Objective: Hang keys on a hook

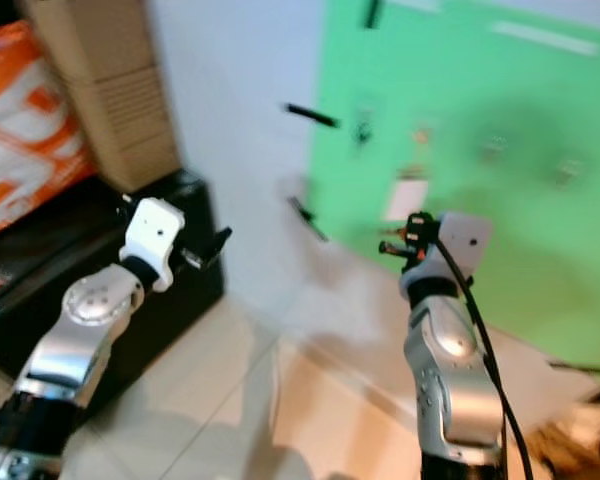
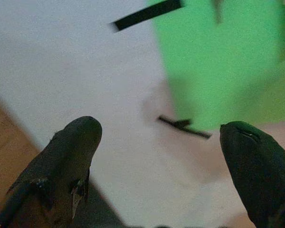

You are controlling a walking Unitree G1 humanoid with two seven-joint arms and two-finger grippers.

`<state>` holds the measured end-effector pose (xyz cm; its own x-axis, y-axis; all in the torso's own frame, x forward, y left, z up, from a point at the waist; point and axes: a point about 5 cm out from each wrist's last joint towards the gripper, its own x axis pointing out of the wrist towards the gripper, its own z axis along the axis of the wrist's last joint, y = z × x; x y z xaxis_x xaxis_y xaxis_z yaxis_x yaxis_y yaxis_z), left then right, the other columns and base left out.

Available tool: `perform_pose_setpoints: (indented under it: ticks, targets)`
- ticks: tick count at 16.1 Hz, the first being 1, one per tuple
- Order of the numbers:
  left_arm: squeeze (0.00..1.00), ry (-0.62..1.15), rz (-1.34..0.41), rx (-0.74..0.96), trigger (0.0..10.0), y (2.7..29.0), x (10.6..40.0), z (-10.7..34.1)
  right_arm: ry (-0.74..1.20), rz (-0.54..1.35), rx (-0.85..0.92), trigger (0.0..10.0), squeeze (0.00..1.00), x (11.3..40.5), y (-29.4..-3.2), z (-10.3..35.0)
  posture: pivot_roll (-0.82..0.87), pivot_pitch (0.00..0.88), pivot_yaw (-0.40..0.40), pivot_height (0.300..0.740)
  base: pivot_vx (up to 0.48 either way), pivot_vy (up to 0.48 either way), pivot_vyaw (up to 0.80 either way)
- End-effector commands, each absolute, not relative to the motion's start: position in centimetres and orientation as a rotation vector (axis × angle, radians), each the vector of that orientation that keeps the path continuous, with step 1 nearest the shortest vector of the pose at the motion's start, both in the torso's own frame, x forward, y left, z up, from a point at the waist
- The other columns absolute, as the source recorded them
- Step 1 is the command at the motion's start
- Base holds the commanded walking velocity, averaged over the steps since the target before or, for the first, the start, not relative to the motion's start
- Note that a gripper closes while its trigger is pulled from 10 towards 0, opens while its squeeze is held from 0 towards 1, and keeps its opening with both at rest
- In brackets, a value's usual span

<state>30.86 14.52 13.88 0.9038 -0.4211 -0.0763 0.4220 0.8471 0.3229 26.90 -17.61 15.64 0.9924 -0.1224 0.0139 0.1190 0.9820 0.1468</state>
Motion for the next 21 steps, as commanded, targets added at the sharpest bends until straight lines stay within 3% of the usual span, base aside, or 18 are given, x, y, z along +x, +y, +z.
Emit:
perform_pose_setpoints:
  ticks: [1, 8, 17, 21]
  targets:
    - [0.00, -0.012, -0.479, 0.331, 10.0, 13.6, 30.9, 14.1, -0.024, -0.143, 0.138, 10.0, 0.00, 26.7, -18.4, 15.6, -0.08, 0.000, 0.011, 0.740, 0.285, 0.000, -0.80]
    - [0.00, -0.008, -0.503, 0.336, 10.0, 13.4, 30.7, 14.1, -0.031, -0.118, 0.131, 10.0, 0.00, 26.8, -18.1, 15.9, -0.08, 0.000, 0.006, 0.740, 0.240, 0.000, -0.70]
    - [0.00, -0.017, -0.515, 0.353, 10.0, 13.6, 31.0, 14.6, -0.080, 0.028, 0.174, 10.0, 0.00, 27.9, -16.8, 17.3, -0.06, 0.000, -0.003, 0.740, 0.000, 0.000, 0.00]
    - [0.00, -0.043, -0.633, 0.335, 10.0, 12.9, 31.0, 15.4, -0.104, 0.066, 0.243, 10.0, 0.00, 29.5, -17.0, 18.4, -0.04, 0.000, -0.021, 0.740, 0.000, 0.000, 0.00]
